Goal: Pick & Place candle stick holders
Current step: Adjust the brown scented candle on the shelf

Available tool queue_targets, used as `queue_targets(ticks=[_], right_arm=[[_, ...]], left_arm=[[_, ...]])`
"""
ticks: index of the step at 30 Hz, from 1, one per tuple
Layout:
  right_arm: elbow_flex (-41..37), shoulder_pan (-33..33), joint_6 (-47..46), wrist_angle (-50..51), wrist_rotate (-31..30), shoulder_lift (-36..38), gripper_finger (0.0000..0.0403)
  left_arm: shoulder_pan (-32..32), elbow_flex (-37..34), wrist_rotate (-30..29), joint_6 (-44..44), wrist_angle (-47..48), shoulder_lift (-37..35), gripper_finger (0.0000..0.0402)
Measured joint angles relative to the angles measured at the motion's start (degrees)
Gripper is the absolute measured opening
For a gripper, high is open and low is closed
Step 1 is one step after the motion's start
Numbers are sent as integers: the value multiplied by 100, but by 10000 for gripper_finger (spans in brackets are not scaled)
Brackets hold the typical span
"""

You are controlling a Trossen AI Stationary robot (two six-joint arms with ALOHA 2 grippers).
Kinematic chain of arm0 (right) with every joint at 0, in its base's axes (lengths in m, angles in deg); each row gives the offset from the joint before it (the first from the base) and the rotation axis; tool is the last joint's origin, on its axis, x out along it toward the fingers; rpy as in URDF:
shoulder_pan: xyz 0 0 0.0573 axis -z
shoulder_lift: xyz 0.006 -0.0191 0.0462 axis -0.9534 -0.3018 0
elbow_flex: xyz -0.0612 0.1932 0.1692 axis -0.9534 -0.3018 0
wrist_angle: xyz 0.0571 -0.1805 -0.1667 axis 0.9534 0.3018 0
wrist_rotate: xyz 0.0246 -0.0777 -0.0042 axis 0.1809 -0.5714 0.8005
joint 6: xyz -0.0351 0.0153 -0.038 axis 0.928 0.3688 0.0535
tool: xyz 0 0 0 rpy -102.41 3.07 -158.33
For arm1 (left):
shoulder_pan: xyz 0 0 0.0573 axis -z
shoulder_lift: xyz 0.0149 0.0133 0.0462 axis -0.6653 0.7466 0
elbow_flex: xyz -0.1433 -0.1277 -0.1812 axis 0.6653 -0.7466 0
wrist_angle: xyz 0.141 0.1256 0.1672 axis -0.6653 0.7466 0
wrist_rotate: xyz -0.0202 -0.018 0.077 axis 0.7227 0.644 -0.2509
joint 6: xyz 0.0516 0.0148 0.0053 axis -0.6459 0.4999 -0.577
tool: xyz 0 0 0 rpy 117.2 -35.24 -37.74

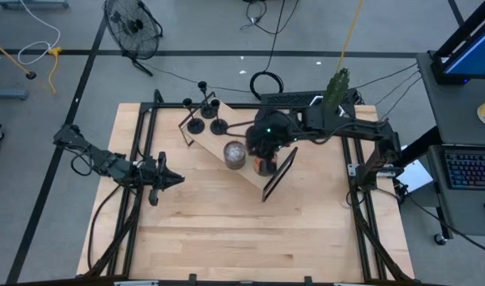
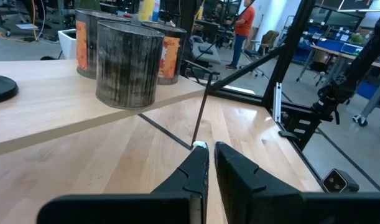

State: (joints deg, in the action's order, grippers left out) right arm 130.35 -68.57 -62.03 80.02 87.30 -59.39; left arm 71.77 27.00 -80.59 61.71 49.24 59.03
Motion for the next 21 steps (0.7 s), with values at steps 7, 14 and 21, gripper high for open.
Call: queue_targets(ticks=[7,14,21], right_arm=[[-2,-347,303,-1055,399,-170,6],[-28,-348,399,-1123,356,-402,1],[-157,-387,452,-1090,-113,-358,1]], left_arm=[[0,0,-68,2,-2,0,33],[0,0,-162,4,-181,5,33],[-293,4,-656,-73,-1162,260,33]])
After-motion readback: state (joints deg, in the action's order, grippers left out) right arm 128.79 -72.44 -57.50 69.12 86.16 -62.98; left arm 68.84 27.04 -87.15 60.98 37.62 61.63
